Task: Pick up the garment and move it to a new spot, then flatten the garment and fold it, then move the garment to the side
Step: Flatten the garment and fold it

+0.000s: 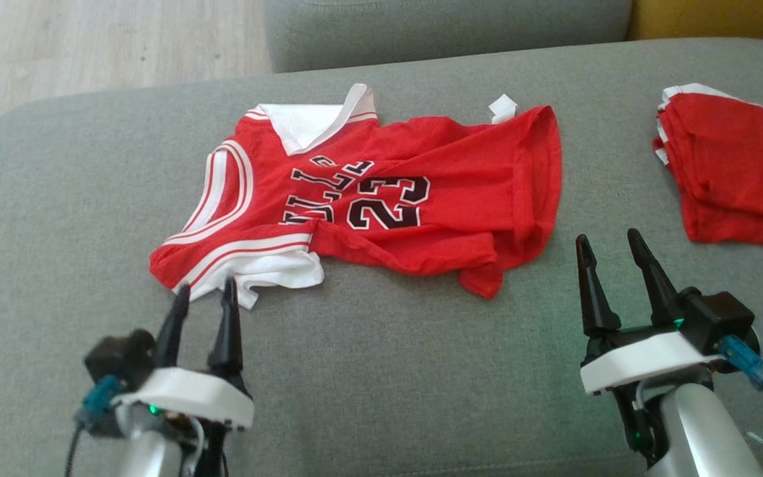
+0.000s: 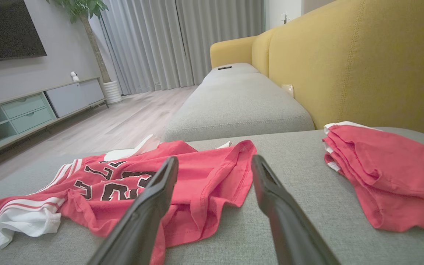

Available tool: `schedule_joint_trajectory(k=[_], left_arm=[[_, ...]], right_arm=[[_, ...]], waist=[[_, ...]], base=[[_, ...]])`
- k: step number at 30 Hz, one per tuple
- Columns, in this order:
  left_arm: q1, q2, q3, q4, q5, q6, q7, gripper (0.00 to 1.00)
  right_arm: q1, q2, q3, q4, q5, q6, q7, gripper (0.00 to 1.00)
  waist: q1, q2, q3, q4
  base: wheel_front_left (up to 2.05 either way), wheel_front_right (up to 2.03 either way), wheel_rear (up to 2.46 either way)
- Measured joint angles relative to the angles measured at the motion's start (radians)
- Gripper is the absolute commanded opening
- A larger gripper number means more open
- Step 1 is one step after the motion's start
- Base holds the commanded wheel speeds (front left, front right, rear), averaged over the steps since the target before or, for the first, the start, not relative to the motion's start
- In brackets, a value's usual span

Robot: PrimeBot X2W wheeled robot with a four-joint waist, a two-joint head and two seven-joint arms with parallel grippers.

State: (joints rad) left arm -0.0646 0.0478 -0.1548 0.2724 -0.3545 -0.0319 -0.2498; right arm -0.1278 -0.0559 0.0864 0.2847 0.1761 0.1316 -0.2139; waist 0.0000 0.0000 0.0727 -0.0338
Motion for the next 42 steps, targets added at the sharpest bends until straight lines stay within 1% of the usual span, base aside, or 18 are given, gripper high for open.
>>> schedule_joint_trajectory(k=[2, 6, 13, 16, 20, 28, 29, 30, 31, 34, 38, 40, 42], left_arm=[[-0.001, 0.0, -0.013, 0.064, 0.0, 0.011, 0.0, 1.0], [-0.019, -0.001, -0.03, 0.171, -0.014, 0.015, 0.0, 1.0], [-0.134, -0.002, -0.036, 0.319, -0.06, 0.023, 0.003, 1.0], [-0.168, -0.004, -0.041, 0.379, -0.08, 0.026, 0.021, 1.0], [-0.194, -0.006, -0.049, 0.439, -0.106, 0.041, 0.037, 1.0], [-0.263, -0.006, -0.056, 0.5, -0.109, 0.039, 0.026, 1.0], [-0.267, -0.006, -0.057, 0.505, -0.114, 0.034, 0.022, 0.92], [-0.271, -0.006, -0.059, 0.507, -0.114, 0.028, 0.019, 0.38], [-0.274, -0.006, -0.06, 0.51, -0.114, 0.02, 0.019, 0.0], [-0.276, -0.007, -0.067, 0.516, -0.114, 0.004, 0.01, 0.0], [-0.275, -0.01, -0.063, 0.491, -0.113, -0.001, 0.003, 0.0], [-0.273, -0.011, -0.05, 0.448, -0.112, -0.003, 0.002, 0.0], [-0.266, -0.012, -0.025, 0.374, -0.1, -0.003, 0.001, 0.0]], right_arm=[[0.0, 0.0, 0.002, -0.002, 0.0, 0.0, 0.003, 1.0], [0.0, 0.0, 0.007, -0.003, 0.0, 0.0, 0.004, 1.0], [-0.002, 0.001, 0.013, -0.004, 0.0, 0.0, 0.004, 1.0], [-0.003, 0.001, 0.014, -0.004, 0.0, 0.0, 0.004, 1.0], [-0.004, 0.001, 0.016, -0.004, 0.0, 0.0, 0.004, 1.0], [-0.005, 0.002, 0.01, -0.004, 0.0, 0.0, 0.004, 1.0], [-0.005, 0.002, 0.01, -0.003, 0.0, 0.0, 0.004, 1.0], [-0.005, 0.002, 0.011, -0.002, 0.0, 0.0, 0.004, 1.0], [-0.005, 0.002, 0.011, -0.001, 0.0, 0.0, 0.004, 1.0], [-0.005, 0.002, 0.015, 0.01, 0.0, 0.0, 0.005, 1.0], [-0.005, 0.002, 0.034, 0.027, 0.0, 0.0, 0.022, 1.0], [-0.005, 0.003, 0.046, 0.037, 0.0, 0.0, 0.036, 1.0], [-0.005, 0.003, 0.059, 0.051, 0.0, 0.0, 0.048, 1.0]], waist=[[0.0, 0.0, 0.006, -0.003], [0.0001, 0.0, 0.022, -0.011], [0.0001, 0.0, 0.05, -0.032], [0.0001, 0.0, 0.059, -0.042], [0.0001, 0.0, 0.071, -0.055], [0.0001, 0.0, 0.091, -0.066], [0.0001, 0.0, 0.092, -0.066], [0.0001, 0.0, 0.093, -0.066], [0.0001, 0.0, 0.094, -0.065], [0.0001, 0.0, 0.094, -0.058], [0.0001, 0.0, 0.09, -0.044], [0.0001, 0.0, 0.085, -0.036], [0.0001, 0.0, 0.081, -0.027]], base=[[0.0, 0.0, 0.0], [0.0, 0.0, 0.0], [0.0, 0.0, 0.0], [0.0, 0.0, 0.0], [0.0, 0.0, 0.0], [0.0, 0.0, 0.0], [0.0, 0.0, 0.0], [0.0, 0.0, 0.0], [0.0, 0.0, 0.0], [0.0, 0.0, 0.0], [0.0, 0.0, 0.0], [0.0, 0.0, 0.0], [0.0, 0.0, 0.0]])
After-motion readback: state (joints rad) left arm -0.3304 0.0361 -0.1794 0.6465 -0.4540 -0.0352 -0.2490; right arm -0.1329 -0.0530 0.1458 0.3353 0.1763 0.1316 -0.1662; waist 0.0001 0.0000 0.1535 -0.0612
